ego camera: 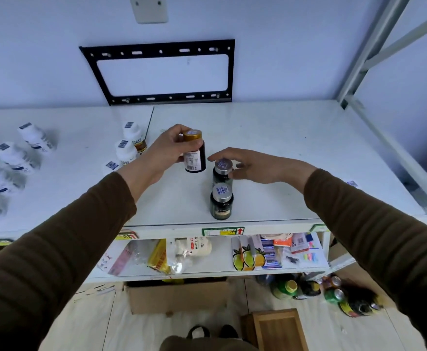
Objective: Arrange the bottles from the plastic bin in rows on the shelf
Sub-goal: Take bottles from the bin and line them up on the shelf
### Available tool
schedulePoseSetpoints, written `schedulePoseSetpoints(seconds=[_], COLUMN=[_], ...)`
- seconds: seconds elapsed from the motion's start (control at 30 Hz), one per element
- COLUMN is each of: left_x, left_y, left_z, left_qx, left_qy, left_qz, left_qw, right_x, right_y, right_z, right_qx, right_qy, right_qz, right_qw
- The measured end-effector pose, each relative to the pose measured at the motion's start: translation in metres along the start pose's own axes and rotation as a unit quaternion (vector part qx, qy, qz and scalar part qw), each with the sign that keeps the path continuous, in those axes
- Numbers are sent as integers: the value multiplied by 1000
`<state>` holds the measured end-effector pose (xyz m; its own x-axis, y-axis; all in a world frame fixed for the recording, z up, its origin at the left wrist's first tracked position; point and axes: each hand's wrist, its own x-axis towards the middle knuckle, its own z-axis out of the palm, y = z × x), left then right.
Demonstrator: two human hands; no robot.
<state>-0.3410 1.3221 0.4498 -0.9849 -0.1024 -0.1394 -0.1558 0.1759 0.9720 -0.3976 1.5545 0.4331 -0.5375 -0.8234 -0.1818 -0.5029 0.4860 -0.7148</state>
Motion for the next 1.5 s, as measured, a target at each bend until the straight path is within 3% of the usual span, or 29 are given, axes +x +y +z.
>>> schedulePoseSetpoints(seconds=[0.23, 0.73, 1.03, 1.27, 1.5], left_x=[14, 25, 18, 6, -27], left_y=[0, 11, 36, 47, 45], left_z=[-9, -12, -9, -11, -71], left_qx=[-5, 5, 45, 72, 63], left_qy=[-7, 15, 41, 48, 83], left_qz=[-2, -8, -17, -4, 6], left_qw=[1000, 1000, 998, 996, 995], right_x=[11, 10, 17, 32, 56], right_y=[1, -4, -30, -48, -81], right_z=[7, -8, -20, -18, -5], right_qx=[-29, 47, 41, 36, 3], right_qy=[38, -13, 154, 178, 159], right_qz=[21, 43, 18, 3, -11], right_qw=[999, 998, 987, 983, 987])
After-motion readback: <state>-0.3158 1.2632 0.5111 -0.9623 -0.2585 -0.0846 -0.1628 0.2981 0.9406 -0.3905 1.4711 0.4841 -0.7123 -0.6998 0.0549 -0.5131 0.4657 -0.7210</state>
